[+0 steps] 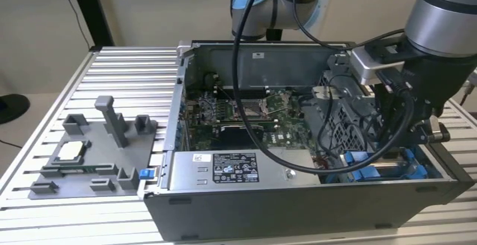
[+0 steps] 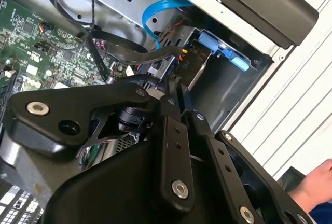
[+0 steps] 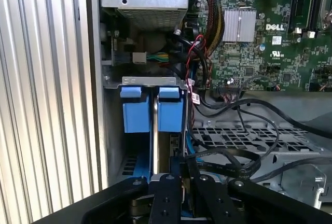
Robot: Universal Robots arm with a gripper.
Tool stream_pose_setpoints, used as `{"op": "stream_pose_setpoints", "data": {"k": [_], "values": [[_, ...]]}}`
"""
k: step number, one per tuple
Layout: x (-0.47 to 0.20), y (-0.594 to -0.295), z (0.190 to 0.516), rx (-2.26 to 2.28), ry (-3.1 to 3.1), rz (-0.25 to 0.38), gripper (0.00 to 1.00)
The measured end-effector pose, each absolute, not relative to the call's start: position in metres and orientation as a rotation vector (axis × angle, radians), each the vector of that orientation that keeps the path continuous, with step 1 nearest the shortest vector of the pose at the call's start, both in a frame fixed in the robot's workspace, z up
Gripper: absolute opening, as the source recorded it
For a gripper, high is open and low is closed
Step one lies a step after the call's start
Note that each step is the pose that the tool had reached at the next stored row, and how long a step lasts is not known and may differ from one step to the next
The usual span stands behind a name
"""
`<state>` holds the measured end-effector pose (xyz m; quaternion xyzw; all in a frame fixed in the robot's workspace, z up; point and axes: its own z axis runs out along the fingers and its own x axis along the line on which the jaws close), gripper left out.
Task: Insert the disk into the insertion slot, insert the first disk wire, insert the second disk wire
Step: 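Insert the second disk wire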
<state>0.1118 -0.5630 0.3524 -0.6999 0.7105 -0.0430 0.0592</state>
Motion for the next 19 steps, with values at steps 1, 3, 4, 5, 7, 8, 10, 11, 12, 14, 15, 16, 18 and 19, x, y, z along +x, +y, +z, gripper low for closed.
{"op": "stream_pose_setpoints", "data": {"k": [1, 3, 4, 5, 7, 8, 10, 11, 12, 14, 15, 16, 18, 19], "values": [[0.1118, -0.563, 0.3523, -2.119, 2.152, -0.13, 0.0], [0.1118, -0.563, 0.3522, -2.119, 2.152, -0.13, 0.0], [0.1118, -0.563, 0.3522, -2.119, 2.152, -0.13, 0.0], [0.1118, -0.563, 0.3521, -2.119, 2.152, -0.13, 0.0], [0.1117, -0.5637, 0.3517, -2.119, 2.152, -0.13, 0.0], [0.1117, -0.564, 0.3517, -2.119, 2.152, -0.13, 0.0], [0.1117, -0.5646, 0.3511, -2.119, 2.152, -0.13, 0.0], [0.1118, -0.5648, 0.3509, -2.119, 2.152, -0.13, 0.0], [0.1118, -0.5651, 0.3507, -2.119, 2.152, -0.13, 0.0], [0.1118, -0.5653, 0.3503, -2.119, 2.152, -0.13, 0.0], [0.1118, -0.5653, 0.3503, -2.119, 2.152, -0.13, 0.0], [0.1118, -0.5653, 0.3503, -2.119, 2.152, -0.13, 0.0], [0.1118, -0.5655, 0.35, -2.119, 2.152, -0.13, 0.0], [0.1117, -0.5656, 0.3499, -2.119, 2.152, -0.13, 0.0]]}}
